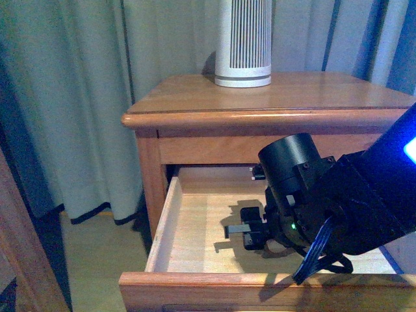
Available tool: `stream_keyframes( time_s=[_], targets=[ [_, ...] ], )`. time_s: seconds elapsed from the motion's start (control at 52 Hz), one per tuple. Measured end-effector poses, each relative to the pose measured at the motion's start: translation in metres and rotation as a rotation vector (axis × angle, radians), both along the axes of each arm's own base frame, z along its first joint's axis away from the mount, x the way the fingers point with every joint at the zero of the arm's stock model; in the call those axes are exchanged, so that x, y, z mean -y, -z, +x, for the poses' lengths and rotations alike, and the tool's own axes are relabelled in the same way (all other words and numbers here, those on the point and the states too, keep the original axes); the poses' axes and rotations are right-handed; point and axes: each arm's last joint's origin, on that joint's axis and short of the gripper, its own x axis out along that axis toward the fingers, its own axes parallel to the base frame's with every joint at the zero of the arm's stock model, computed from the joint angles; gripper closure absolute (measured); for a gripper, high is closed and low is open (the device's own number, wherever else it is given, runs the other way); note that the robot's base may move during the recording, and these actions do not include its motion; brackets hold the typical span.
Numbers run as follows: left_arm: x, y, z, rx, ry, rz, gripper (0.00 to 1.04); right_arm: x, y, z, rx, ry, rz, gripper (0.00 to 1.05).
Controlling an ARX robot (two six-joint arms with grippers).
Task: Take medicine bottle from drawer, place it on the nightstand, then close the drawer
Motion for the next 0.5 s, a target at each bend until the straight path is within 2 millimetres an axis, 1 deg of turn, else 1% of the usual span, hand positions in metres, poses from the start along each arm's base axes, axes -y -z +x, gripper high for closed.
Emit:
stream_keyframes(
  time_s=[0.134, 0.173, 0.269, 0.384, 0.442, 0.5],
  targets=[
    [0.0, 0.0, 0.0, 0.0, 0.0, 0.0, 0.07, 0.001, 0.0, -0.001, -0.011, 0.013, 0.003, 0.69],
    [0.0, 0.0, 0.0, 0.0, 0.0, 0.0, 0.07, 0.001, -0.001, -0.001, -0.014, 0.02, 0.004, 0.73],
    [0.0, 0.0, 0.0, 0.0, 0.0, 0.0, 0.07, 0.002, -0.005, -0.003, -0.023, 0.037, 0.001, 0.75],
    [0.0, 0.0, 0.0, 0.0, 0.0, 0.0, 0.07, 0.005, -0.014, -0.011, -0.049, 0.063, 0.006, 0.75],
    [0.0, 0.0, 0.0, 0.0, 0.0, 0.0, 0.07, 0.007, -0.025, -0.016, -0.064, 0.084, 0.023, 0.75],
    [0.0, 0.0, 0.0, 0.0, 0.0, 0.0, 0.07, 0.009, -0.04, -0.023, -0.077, 0.1, 0.047, 0.75]
  ],
)
